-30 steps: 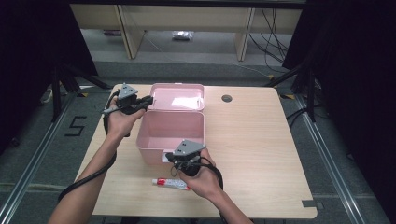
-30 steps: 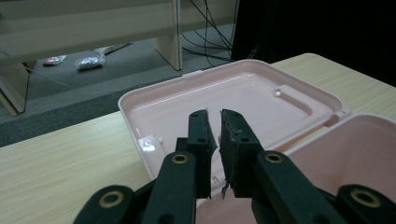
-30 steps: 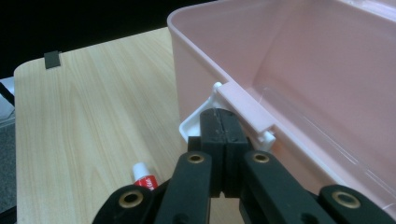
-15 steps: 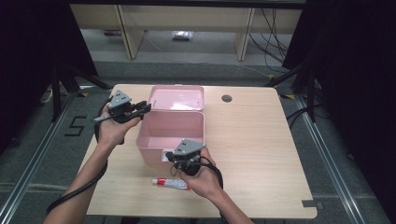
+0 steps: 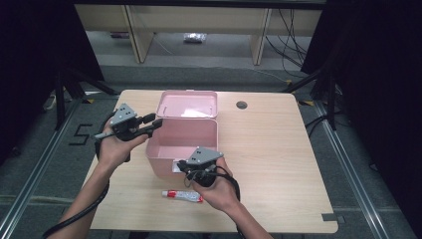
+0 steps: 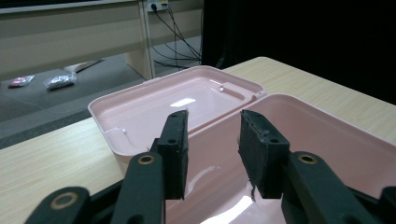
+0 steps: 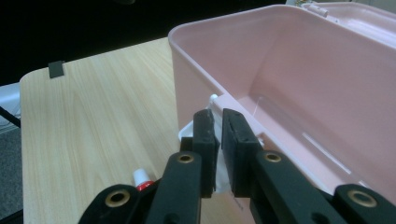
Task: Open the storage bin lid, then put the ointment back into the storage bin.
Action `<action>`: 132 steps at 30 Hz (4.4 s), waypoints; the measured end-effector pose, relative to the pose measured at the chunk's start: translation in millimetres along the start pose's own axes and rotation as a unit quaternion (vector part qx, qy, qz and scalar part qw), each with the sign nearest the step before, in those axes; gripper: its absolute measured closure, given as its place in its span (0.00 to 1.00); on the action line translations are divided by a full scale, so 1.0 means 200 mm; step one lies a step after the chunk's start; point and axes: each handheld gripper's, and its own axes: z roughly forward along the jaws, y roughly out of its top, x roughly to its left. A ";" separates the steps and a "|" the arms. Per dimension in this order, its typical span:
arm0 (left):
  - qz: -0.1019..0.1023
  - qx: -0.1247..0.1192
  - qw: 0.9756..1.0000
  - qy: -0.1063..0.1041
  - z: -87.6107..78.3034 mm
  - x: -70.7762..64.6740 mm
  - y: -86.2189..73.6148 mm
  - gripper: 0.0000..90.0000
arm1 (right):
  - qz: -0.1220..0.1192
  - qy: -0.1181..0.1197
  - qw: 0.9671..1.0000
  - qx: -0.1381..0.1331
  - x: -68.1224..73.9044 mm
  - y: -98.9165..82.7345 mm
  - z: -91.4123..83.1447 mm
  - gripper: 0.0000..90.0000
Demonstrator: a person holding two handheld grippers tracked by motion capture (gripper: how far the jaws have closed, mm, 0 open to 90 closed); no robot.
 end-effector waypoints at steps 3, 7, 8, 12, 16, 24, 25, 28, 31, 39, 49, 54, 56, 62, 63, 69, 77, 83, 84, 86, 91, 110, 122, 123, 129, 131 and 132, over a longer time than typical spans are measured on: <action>0.004 -0.003 1.000 -0.004 -0.02 -0.02 -0.01 0.65 | 0.000 0.004 1.000 0.002 0.00 0.01 -0.02 0.93; 0.009 -0.007 1.000 -0.021 -0.06 -0.04 -0.02 0.60 | -0.003 0.004 1.000 0.002 -0.01 0.02 -0.06 0.92; 0.009 -0.007 1.000 -0.024 -0.07 -0.05 -0.02 0.58 | -0.011 -0.001 1.000 -0.006 -0.02 0.02 -0.06 0.92; 0.019 -0.010 0.999 -0.035 -0.10 -0.08 -0.04 0.55 | -0.011 -0.003 1.000 -0.003 -0.04 0.02 -0.11 0.91; 0.027 -0.012 0.999 -0.038 -0.15 -0.11 -0.07 0.53 | -0.002 -0.013 1.000 -0.001 -0.08 0.02 -0.14 0.90; 0.048 -0.020 0.997 -0.051 -0.21 -0.16 -0.13 0.51 | -0.002 -0.032 0.999 -0.002 -0.23 0.08 -0.23 0.90; 0.055 -0.016 0.997 -0.052 -0.21 -0.16 -0.13 0.51 | -0.008 -0.031 0.999 -0.005 -0.24 0.09 -0.23 0.90; 0.055 -0.016 0.996 -0.062 -0.21 -0.18 -0.16 0.51 | -0.006 -0.032 0.999 -0.003 -0.25 0.11 -0.24 0.89; 0.061 -0.011 0.996 -0.062 -0.22 -0.19 -0.17 0.52 | -0.010 -0.032 0.999 0.000 -0.26 0.12 -0.26 0.89; 0.062 -0.006 0.996 -0.072 -0.24 -0.23 -0.20 0.53 | -0.027 -0.046 0.999 0.008 -0.33 0.16 -0.30 0.88; 0.075 0.015 0.992 -0.104 -0.25 -0.31 -0.25 0.55 | -0.040 -0.036 0.998 0.039 -0.36 0.14 -0.33 0.87; 0.103 0.041 0.986 -0.123 -0.24 -0.34 -0.25 0.54 | -0.038 -0.037 0.997 0.062 -0.33 0.05 -0.37 0.86; 0.119 0.054 0.982 -0.133 -0.24 -0.37 -0.25 0.55 | -0.038 -0.034 0.996 0.069 -0.32 0.02 -0.38 0.85; 0.171 0.095 0.965 -0.174 -0.22 -0.42 -0.28 0.58 | -0.036 -0.017 0.994 0.101 -0.30 -0.05 -0.38 0.85; 0.176 0.103 0.962 -0.182 -0.21 -0.42 -0.29 0.59 | -0.035 -0.023 0.994 0.102 -0.30 -0.06 -0.37 0.84; 0.221 0.152 0.942 -0.201 -0.16 -0.44 -0.33 0.62 | -0.039 -0.018 0.992 0.117 -0.30 -0.09 -0.36 0.84; 0.303 0.236 0.895 -0.226 -0.08 -0.49 -0.39 0.63 | -0.043 -0.013 0.991 0.124 -0.28 -0.12 -0.34 0.83; 0.332 0.270 0.871 -0.240 0.00 -0.52 -0.44 0.64 | -0.021 -0.002 0.990 0.139 -0.25 -0.14 -0.33 0.82; 0.338 0.274 0.868 -0.240 0.02 -0.52 -0.45 0.64 | -0.019 -0.004 0.989 0.145 -0.25 -0.14 -0.33 0.83; 0.343 0.281 0.864 -0.241 0.04 -0.52 -0.46 0.64 | -0.028 0.006 0.989 0.143 -0.26 -0.14 -0.33 0.83; 0.352 0.294 0.853 -0.248 0.08 -0.53 -0.46 0.65 | -0.031 0.002 0.989 0.143 -0.26 -0.16 -0.33 0.82; 0.360 0.316 0.838 -0.260 0.15 -0.56 -0.51 0.68 | -0.027 0.006 0.989 0.145 -0.25 -0.17 -0.33 0.81; 0.362 0.328 0.830 -0.267 0.17 -0.56 -0.51 0.71 | -0.031 0.006 0.989 0.142 -0.26 -0.17 -0.34 0.81; 0.360 0.327 0.832 -0.267 0.17 -0.56 -0.51 0.71 | -0.022 0.008 0.989 0.143 -0.26 -0.17 -0.34 0.81; 0.360 0.330 0.830 -0.270 0.18 -0.56 -0.51 0.73 | -0.030 0.012 0.989 0.144 -0.26 -0.17 -0.34 0.80; 0.362 0.333 0.828 -0.270 0.18 -0.55 -0.51 0.74 | -0.031 0.014 0.989 0.147 -0.26 -0.17 -0.34 0.80; 0.362 0.333 0.828 -0.270 0.18 -0.55 -0.51 0.74 | -0.032 0.013 0.988 0.147 -0.26 -0.17 -0.34 0.80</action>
